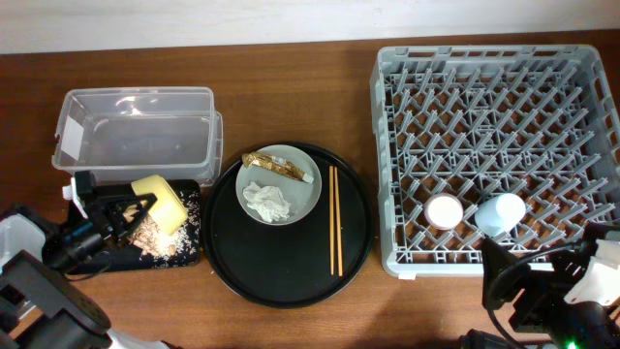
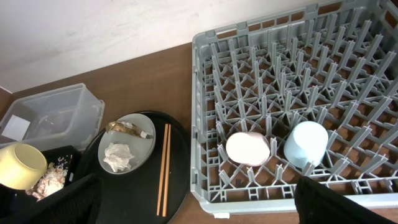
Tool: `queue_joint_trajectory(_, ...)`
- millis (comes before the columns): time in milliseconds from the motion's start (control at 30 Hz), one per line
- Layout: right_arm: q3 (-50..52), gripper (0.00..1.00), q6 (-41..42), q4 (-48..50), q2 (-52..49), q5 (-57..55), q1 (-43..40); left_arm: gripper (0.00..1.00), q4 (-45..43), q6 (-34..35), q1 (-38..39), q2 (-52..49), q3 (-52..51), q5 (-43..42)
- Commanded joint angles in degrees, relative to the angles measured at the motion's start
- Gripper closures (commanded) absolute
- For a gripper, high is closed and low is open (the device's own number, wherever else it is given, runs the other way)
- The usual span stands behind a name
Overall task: Sort waste into correct bins and load items into the dishwasher rack
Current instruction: 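Tip the yellow bowl over the black tray to dump the shells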
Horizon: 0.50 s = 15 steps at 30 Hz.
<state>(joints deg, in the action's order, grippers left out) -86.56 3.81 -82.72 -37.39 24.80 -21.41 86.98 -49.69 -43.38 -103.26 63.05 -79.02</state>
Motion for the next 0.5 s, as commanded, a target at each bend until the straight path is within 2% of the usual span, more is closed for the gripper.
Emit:
queue_joint_trajectory(0, 0.0, 0.01, -0.6, 0.1, 0.0, 0.3, -0.3, 1.0, -1.7, -4.1, 0.1, 0.7, 1.4, 1.0)
queue_joint_trajectory(33, 0.0, 0.01, -0.6, 0.1, 0.0, 0.3, -0.3, 1.0, -2.5, 0.5, 0.2, 0.7, 1.9, 2.2)
queue_joint_trajectory(133, 0.0, 0.01, -0.6, 0.1, 0.0, 0.3, -0.3, 1.0, 3.4, -0.8, 2.4, 2.0, 3.1, 4.5)
queue_joint_trajectory(167, 0.0, 0.01, -0.6, 0.1, 0.0, 0.3, -0.3, 1.0, 4.1, -0.5, 5.3, 4.1, 3.5, 7.4)
queue_joint_trajectory(233, 0.0, 0.01, -0.6, 0.1, 0.0, 0.3, -0.3, 1.0, 1.9, 7.5, 11.1, 8.3, 3.5, 13.2)
queue_joint_trajectory(333, 0.0, 0.01, -0.6, 0.1, 0.0, 0.3, -0.3, 1.0, -7.0, 26.1, 23.2, 14.5, 3.5, 27.9)
queue_joint_trajectory(367, 0.0, 0.02, -0.6, 0.1, 0.0, 0.3, -0.3, 1.0, -11.2, 35.2, 30.1, 16.5, 3.4, 36.7)
queue_joint_trajectory(400, 0.0, 0.01, -0.6, 0.1, 0.0, 0.3, -0.3, 1.0, -13.9, 41.2, 36.4, 17.6, 3.3, 43.7)
queue_joint_trajectory(467, 0.0, 0.01, -0.6, 0.1, 0.0, 0.3, -0.3, 1.0, -17.4, 49.9, 46.9, 17.9, 2.3, 53.0)
